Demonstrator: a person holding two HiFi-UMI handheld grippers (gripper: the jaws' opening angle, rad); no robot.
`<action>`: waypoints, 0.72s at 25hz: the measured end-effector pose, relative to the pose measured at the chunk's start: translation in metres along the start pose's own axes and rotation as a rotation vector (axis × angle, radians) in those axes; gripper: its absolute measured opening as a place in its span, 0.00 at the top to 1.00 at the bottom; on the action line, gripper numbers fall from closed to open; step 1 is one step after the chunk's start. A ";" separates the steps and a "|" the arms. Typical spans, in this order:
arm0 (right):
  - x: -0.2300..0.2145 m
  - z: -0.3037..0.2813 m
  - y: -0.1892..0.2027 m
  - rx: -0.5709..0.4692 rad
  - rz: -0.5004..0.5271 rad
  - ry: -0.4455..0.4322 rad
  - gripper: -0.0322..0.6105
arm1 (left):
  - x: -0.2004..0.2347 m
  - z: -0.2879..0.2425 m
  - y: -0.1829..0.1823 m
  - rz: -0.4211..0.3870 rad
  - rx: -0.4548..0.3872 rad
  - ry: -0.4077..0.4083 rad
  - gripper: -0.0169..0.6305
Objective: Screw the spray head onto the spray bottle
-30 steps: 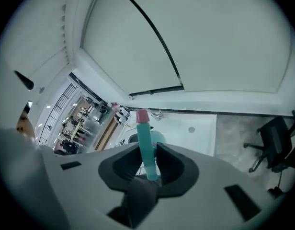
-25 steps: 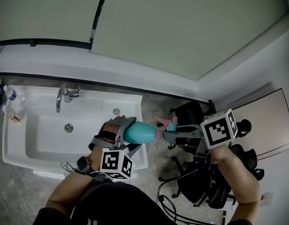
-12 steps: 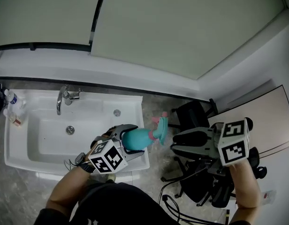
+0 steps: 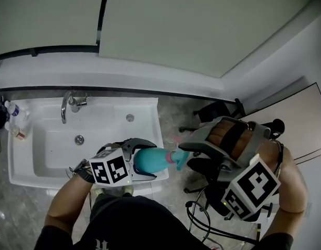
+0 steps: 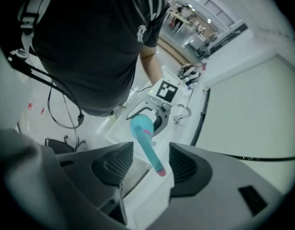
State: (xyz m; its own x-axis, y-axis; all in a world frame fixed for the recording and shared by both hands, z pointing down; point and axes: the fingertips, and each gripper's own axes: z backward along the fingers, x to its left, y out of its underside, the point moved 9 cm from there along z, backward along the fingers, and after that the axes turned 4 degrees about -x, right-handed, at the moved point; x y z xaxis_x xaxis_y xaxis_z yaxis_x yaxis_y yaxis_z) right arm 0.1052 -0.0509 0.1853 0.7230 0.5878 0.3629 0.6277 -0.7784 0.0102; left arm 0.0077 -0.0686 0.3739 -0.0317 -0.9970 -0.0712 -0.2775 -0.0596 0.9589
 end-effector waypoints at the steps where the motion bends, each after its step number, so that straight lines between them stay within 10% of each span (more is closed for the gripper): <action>1: 0.002 -0.010 -0.003 0.026 0.045 -0.025 0.63 | -0.001 0.001 0.000 -0.012 0.015 0.006 0.38; 4: 0.003 -0.033 -0.011 0.052 0.044 -0.055 0.63 | -0.002 0.007 -0.003 -0.039 0.050 -0.021 0.38; 8: -0.004 -0.042 -0.002 -0.023 -0.288 -0.063 0.76 | 0.002 0.017 -0.003 -0.097 0.129 -0.172 0.37; 15: -0.006 -0.074 0.071 -0.353 -1.480 -0.258 0.77 | 0.009 0.016 -0.001 -0.376 0.471 -0.681 0.37; 18: 0.004 -0.090 0.088 -0.515 -1.859 -0.365 0.77 | 0.012 0.014 0.004 -0.413 0.531 -0.738 0.37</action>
State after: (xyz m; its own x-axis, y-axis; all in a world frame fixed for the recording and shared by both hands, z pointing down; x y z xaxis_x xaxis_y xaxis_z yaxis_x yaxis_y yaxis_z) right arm 0.1376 -0.1372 0.2714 -0.5660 0.5730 -0.5927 0.4713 0.8148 0.3376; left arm -0.0069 -0.0804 0.3735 -0.3745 -0.6112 -0.6973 -0.7890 -0.1849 0.5859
